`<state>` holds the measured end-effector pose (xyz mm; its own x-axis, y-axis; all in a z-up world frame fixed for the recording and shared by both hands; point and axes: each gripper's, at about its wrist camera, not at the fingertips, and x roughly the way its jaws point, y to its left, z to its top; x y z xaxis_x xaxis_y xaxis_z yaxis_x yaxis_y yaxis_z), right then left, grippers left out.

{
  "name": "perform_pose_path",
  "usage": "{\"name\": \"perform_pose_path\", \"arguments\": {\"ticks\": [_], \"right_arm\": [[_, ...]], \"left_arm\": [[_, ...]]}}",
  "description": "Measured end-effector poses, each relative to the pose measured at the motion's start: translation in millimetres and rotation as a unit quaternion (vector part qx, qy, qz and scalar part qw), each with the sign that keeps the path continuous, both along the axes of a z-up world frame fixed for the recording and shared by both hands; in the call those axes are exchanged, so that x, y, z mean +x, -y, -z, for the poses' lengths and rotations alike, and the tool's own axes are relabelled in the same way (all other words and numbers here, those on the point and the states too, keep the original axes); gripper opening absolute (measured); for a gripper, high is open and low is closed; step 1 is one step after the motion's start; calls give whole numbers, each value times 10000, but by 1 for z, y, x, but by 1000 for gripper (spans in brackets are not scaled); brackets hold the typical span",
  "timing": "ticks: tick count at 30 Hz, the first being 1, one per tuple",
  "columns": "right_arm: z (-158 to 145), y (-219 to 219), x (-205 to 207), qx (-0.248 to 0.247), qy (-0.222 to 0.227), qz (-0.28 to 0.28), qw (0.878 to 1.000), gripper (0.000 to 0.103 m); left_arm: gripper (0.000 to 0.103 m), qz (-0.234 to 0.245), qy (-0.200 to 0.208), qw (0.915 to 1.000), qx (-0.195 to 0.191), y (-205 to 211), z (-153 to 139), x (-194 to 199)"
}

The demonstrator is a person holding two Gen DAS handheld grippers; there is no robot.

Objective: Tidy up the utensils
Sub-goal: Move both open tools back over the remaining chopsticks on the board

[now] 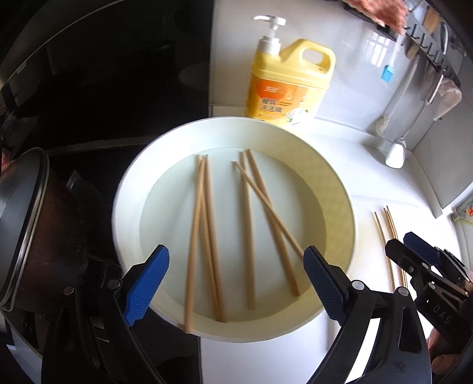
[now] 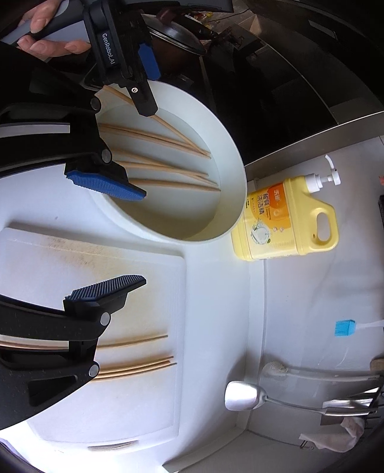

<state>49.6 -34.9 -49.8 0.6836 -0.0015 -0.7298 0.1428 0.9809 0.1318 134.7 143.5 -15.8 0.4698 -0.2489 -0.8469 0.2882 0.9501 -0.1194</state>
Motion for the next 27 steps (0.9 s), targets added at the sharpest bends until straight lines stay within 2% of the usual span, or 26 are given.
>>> {"name": "perform_pose_path", "arguments": {"ticks": [12,20,27], "right_arm": [[9,83,-61,54,-22,443,9990,52],[18,146,-99,61,24,162,9998,55],[32,188,-109,18,9,-137,9999,55]], "left_arm": [[90,225,113,9997,-17,78,-8,-45],[90,-255,-30,9997,-30,124,-10,-94],[90,-664,-10,9977,100,155,-4,-126]]}}
